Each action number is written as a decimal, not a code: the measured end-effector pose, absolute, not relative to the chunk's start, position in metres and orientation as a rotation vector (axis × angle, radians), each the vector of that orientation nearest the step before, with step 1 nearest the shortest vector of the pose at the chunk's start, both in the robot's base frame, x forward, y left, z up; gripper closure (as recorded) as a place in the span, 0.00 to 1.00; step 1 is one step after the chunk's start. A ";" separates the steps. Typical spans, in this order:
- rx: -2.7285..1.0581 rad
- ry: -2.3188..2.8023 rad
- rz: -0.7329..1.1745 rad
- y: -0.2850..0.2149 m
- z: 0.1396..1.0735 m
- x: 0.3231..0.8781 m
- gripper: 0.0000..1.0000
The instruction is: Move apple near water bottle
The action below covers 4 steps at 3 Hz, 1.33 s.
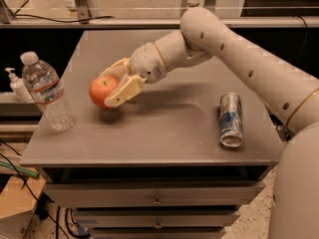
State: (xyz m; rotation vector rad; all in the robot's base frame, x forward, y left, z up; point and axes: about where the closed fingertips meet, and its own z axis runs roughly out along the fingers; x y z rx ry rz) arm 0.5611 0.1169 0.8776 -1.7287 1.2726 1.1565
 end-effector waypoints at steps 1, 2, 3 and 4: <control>-1.742 1.273 1.211 0.127 0.866 0.544 0.36; -1.733 1.279 1.239 0.132 0.856 0.536 0.13; -1.737 1.276 1.242 0.134 0.856 0.534 0.00; -1.737 1.276 1.243 0.134 0.856 0.534 0.00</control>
Offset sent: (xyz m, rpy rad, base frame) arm -0.0328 0.0140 -0.0340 0.0114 0.0873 0.0267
